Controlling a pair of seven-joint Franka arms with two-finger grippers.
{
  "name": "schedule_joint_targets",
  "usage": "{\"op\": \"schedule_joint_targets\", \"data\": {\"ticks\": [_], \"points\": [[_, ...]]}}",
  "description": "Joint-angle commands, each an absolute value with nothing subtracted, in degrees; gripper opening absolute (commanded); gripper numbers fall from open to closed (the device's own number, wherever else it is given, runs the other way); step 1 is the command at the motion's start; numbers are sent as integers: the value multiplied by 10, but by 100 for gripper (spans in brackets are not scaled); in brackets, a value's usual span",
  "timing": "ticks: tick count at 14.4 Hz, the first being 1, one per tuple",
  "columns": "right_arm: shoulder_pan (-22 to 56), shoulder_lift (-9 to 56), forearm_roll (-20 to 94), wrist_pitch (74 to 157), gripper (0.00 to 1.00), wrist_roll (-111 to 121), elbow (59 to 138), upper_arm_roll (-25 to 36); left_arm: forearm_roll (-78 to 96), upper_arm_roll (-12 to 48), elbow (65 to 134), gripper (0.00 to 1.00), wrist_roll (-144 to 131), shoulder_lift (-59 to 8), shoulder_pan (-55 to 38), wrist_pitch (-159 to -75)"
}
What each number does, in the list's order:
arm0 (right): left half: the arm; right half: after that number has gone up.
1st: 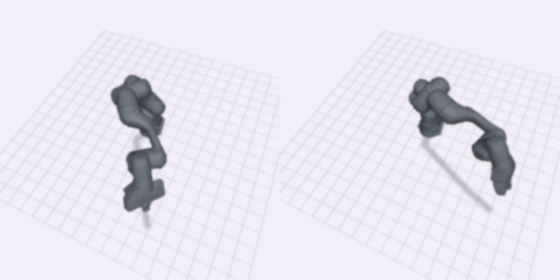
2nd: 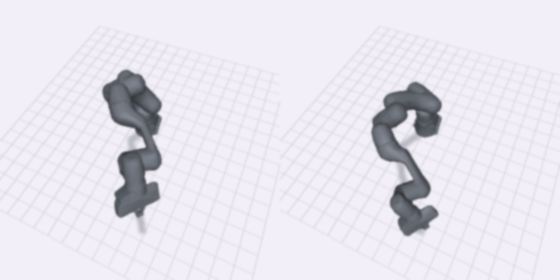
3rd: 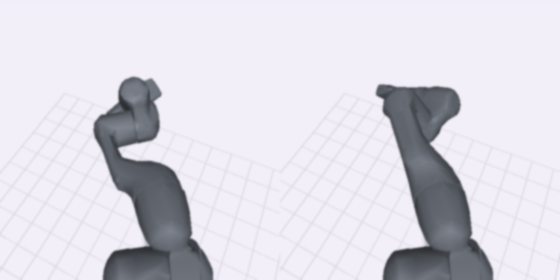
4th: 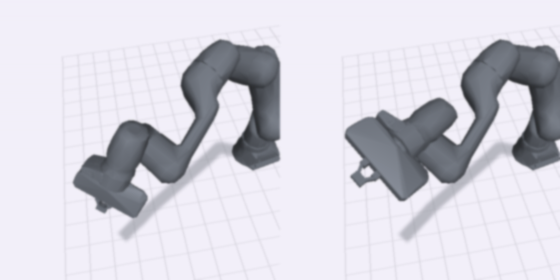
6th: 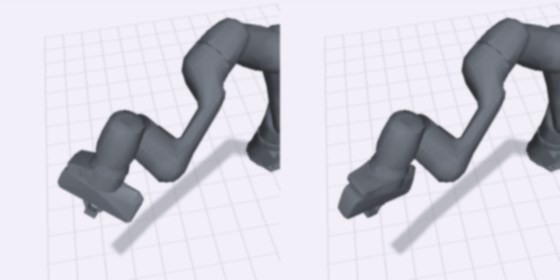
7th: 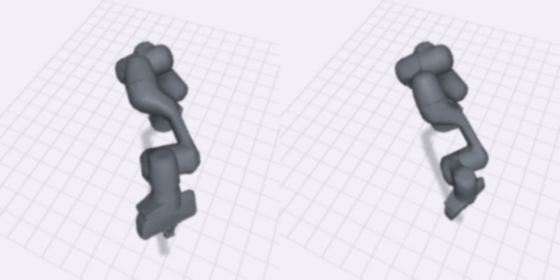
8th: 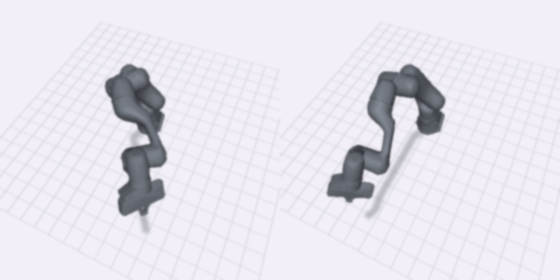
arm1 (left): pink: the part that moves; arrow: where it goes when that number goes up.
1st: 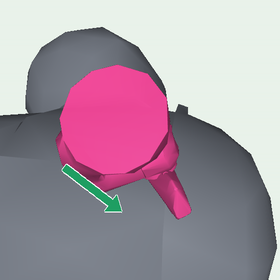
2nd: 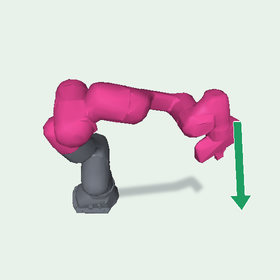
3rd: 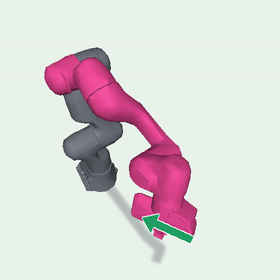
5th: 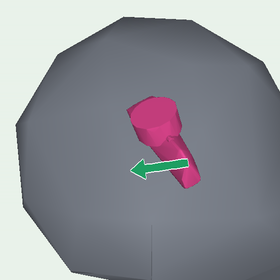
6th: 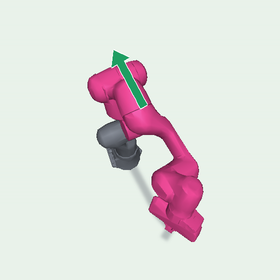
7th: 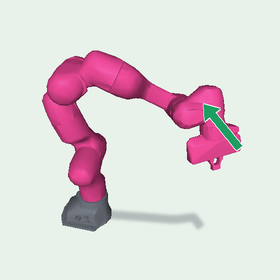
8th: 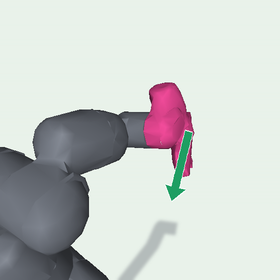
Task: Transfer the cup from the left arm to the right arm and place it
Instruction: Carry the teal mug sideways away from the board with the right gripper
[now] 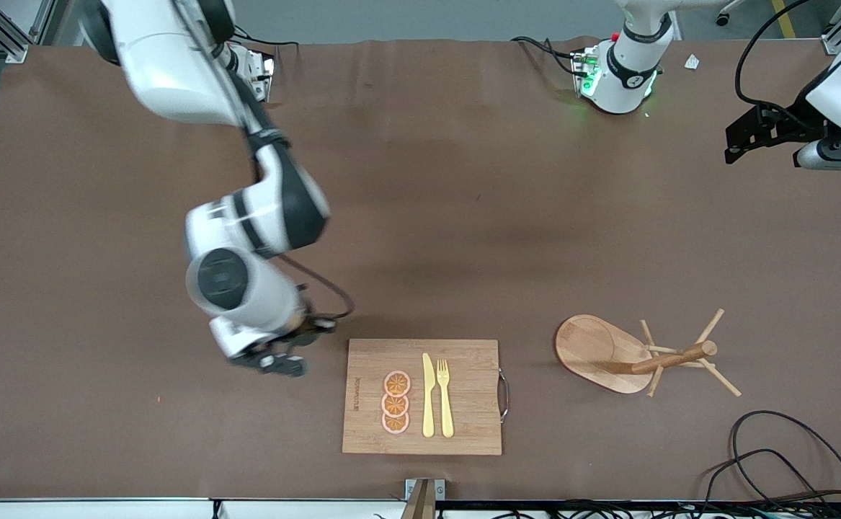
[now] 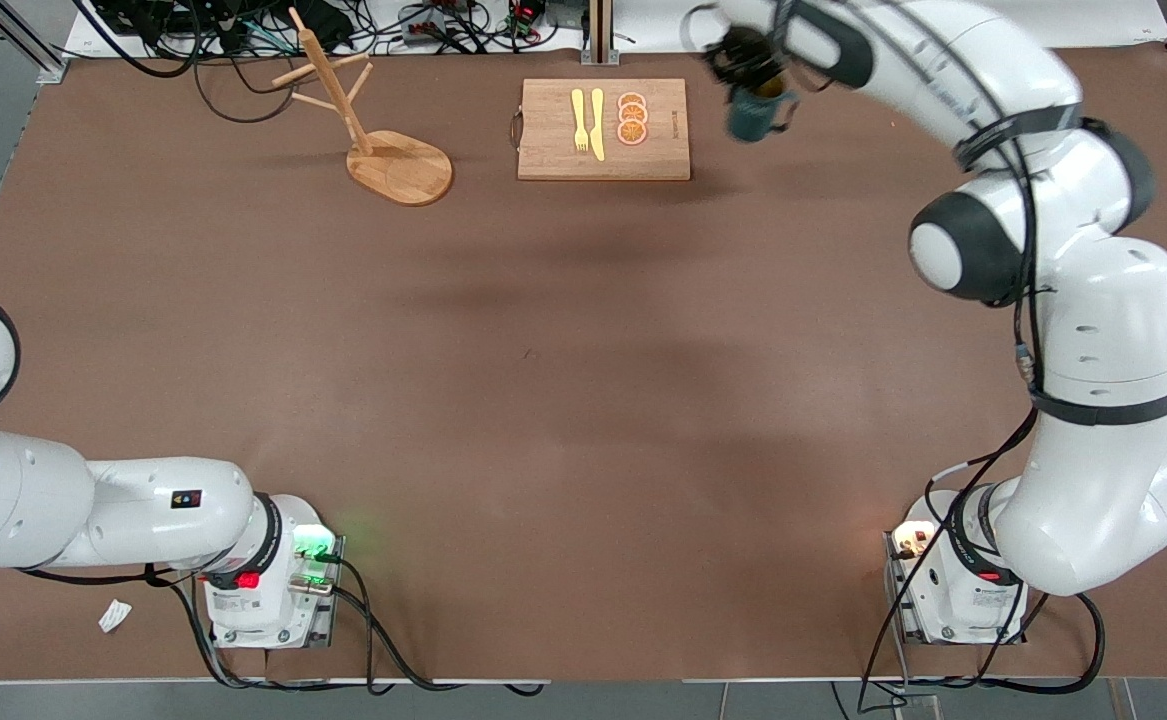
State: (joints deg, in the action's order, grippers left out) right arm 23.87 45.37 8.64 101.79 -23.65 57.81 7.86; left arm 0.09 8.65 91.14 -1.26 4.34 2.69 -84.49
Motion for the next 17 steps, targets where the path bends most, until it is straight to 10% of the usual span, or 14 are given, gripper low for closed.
{"op": "schedule_joint_targets", "data": {"ticks": [1,14,16,17], "points": [[166,435,89,1020,1,-109,612,74,4,85,911,100,-16,51,24,-833],[11,348,96,1310,3,74,957,70,7,87,911,100,-18,51,20,-830],[10,349,96,1310,21,74,955,70,7,91,911,100,-18,50,22,-831],[10,349,96,1306,50,75,951,70,7,91,910,100,-18,50,23,-831]]}}
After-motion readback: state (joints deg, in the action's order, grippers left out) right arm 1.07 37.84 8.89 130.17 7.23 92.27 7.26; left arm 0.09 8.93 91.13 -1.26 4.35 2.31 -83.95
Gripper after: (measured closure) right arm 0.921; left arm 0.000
